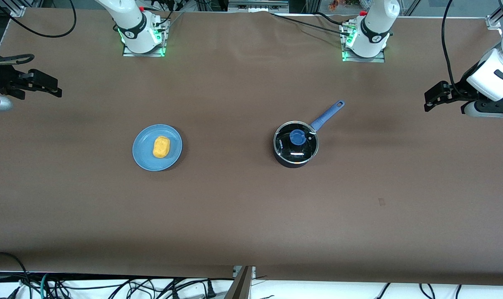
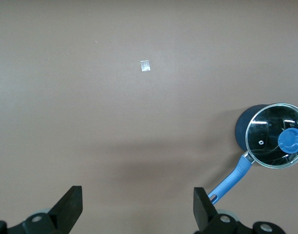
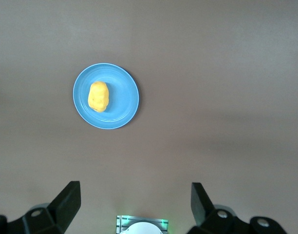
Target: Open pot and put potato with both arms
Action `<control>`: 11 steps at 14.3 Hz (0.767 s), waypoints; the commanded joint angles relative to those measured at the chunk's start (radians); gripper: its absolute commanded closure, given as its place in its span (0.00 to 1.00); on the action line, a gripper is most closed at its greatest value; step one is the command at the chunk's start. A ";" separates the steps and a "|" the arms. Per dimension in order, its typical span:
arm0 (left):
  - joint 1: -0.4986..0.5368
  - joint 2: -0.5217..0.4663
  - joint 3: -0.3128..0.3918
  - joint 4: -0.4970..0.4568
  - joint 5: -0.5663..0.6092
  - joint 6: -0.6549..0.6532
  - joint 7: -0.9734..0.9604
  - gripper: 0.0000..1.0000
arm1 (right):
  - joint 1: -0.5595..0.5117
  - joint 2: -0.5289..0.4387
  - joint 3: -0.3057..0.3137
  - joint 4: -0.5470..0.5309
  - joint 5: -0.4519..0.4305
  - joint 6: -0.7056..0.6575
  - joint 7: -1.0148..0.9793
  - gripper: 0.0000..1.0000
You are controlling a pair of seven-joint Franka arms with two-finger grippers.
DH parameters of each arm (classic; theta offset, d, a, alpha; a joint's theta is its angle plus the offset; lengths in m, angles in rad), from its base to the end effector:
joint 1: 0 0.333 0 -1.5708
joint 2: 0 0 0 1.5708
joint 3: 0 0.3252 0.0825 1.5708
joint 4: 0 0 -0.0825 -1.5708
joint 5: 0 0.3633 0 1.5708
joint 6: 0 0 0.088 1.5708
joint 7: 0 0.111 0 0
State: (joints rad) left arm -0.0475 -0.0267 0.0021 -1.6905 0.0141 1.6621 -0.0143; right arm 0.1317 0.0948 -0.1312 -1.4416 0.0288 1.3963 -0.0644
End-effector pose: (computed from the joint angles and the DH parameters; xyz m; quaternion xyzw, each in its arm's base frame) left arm 0.5305 -0.0226 0.5976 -0.9998 0.0162 0.0006 0.0070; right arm 0.5446 0.0078 0.6221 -0.9970 -0.0337 0.0693 0.0103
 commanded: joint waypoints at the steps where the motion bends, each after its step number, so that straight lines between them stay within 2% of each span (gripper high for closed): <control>1: 0.000 0.016 0.003 0.029 -0.020 -0.024 0.011 0.00 | -0.006 -0.004 0.002 -0.003 0.017 0.006 0.001 0.00; 11: 0.005 0.016 0.003 0.025 -0.017 -0.038 0.011 0.00 | -0.001 -0.004 0.004 -0.003 0.013 0.006 -0.006 0.00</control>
State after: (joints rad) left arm -0.0473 -0.0240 0.0021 -1.6905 0.0141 1.6455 -0.0143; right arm 0.1325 0.0948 -0.1310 -1.4416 0.0299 1.3967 -0.0645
